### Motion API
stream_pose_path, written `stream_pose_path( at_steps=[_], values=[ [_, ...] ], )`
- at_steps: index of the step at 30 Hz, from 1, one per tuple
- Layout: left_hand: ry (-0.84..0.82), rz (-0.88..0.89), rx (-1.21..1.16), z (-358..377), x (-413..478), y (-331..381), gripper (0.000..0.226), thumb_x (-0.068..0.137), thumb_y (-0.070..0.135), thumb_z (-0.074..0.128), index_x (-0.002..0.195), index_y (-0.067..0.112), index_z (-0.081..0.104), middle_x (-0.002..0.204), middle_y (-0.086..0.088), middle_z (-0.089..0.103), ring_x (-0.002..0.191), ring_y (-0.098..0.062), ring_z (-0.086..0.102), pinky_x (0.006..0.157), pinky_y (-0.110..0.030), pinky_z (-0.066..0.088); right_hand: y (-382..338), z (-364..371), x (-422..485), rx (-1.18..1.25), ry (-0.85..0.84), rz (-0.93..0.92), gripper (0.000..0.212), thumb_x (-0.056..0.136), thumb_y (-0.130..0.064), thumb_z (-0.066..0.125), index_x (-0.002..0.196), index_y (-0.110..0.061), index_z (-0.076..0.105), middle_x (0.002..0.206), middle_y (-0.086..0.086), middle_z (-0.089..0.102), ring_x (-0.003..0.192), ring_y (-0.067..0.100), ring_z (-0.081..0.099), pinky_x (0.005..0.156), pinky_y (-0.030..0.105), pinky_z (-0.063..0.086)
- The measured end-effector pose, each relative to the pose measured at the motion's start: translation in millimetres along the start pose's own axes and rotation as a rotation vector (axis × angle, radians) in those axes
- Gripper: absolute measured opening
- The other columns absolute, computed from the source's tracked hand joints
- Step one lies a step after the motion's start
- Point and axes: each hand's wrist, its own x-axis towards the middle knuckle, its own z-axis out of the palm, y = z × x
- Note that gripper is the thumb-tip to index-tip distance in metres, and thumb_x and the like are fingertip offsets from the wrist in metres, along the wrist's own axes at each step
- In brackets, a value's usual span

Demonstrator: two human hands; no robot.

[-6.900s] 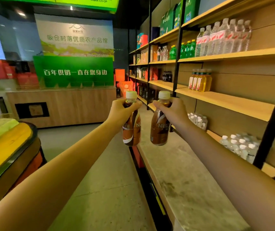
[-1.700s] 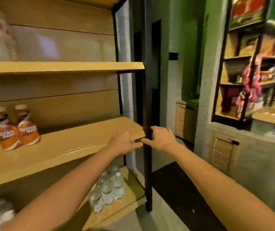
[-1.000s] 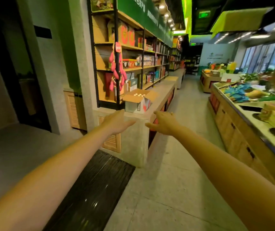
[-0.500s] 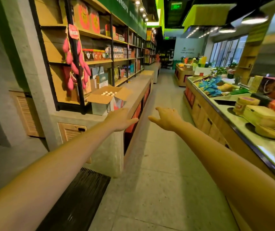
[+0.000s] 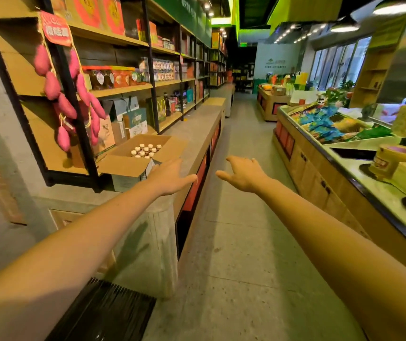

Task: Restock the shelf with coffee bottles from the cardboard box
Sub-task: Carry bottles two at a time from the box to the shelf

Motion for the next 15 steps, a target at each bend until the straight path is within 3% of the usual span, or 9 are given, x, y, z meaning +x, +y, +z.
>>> stream_pose_path(
  at_steps=[4,6,9,15],
  values=[
    [0.048,-0.032,-0.136,20,88,-23,0.101,0.069,0.084,0.042,0.141,0.013,0.035,0.134,-0.012,0.051,0.121,-0.032,0.05,0.103,-0.051,0.038,27,22,96,0.01,-0.008,-0.056,0.061,0.094,-0.052,0.04,0.134,-0.006,0.041,0.137,0.013,0.05,0.127,0.032,0.045,0.11,0.051,0.025],
    [0.037,-0.089,-0.092,24,133,-31,0.088,0.079,0.07,0.047,0.141,0.007,0.036,0.136,-0.016,0.049,0.119,-0.032,0.05,0.1,-0.048,0.04,41,33,151,0.015,-0.005,-0.101,0.066,0.093,-0.053,0.041,0.141,-0.008,0.035,0.141,0.013,0.046,0.13,0.032,0.042,0.112,0.052,0.023],
    [0.105,-0.113,-0.048,27,203,-41,0.063,0.087,0.055,0.05,0.133,0.012,0.045,0.134,-0.014,0.051,0.117,-0.032,0.051,0.094,-0.043,0.043,60,44,236,0.018,-0.006,-0.18,0.066,0.093,-0.055,0.04,0.14,-0.009,0.036,0.136,0.015,0.051,0.125,0.034,0.046,0.11,0.053,0.027],
    [0.147,-0.23,-0.029,24,316,-65,0.062,0.092,0.047,0.049,0.14,0.009,0.037,0.142,-0.014,0.044,0.128,-0.032,0.044,0.097,-0.037,0.037,76,65,375,0.026,-0.034,-0.306,0.068,0.093,-0.054,0.04,0.145,-0.01,0.029,0.137,0.015,0.051,0.128,0.033,0.045,0.107,0.048,0.027]
  ],
)
